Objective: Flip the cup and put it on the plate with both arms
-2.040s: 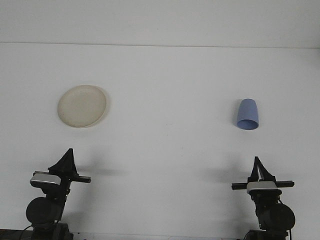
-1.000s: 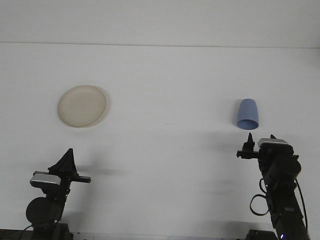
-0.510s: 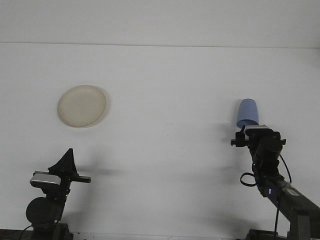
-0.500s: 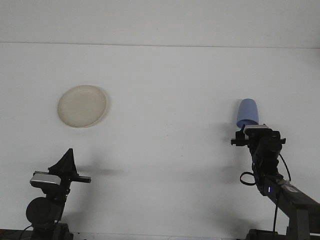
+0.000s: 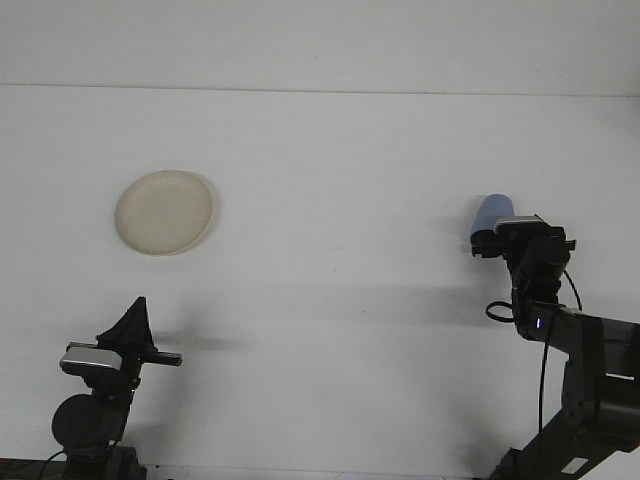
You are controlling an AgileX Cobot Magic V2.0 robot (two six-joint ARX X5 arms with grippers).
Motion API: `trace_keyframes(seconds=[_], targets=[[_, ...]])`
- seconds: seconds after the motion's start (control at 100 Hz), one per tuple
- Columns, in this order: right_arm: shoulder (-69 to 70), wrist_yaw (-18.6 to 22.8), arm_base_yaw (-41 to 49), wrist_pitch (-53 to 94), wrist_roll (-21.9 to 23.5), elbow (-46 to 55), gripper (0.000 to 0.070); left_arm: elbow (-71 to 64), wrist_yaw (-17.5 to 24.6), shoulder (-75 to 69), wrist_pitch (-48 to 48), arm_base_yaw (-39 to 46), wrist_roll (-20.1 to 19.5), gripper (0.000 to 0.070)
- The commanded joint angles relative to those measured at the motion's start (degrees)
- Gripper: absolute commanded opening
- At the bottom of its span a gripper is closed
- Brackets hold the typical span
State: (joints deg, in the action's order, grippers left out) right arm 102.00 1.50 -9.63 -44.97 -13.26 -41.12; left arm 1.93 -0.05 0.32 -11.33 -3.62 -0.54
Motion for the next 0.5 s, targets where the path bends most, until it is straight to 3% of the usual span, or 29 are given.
trace_keyframes(seconds=[0.0, 0.11, 0.33, 0.49], targets=[[1.29, 0.20, 0.02, 0.70, -0.26, -0.98, 0.0310, -1.09, -0.17, -0.04, -0.70, -0.04, 0.09, 0.0013], [1.29, 1.03, 0.02, 0.90, -0.28, -1.03, 0.0003, -1.09, -0.17, -0.04, -0.70, -0.04, 0.09, 0.0013], [-0.11, 1.51, 0.04, 1.81, 0.24, -1.03, 0.0000, -1.09, -0.17, -0.04, -0.70, -0.04, 0.11, 0.0013], [-7.13, 1.55, 0.20, 6.67, 5.73, -1.03, 0.0000, -1.09, -0.17, -0.04, -0.72, -0.04, 0.09, 0.0013]])
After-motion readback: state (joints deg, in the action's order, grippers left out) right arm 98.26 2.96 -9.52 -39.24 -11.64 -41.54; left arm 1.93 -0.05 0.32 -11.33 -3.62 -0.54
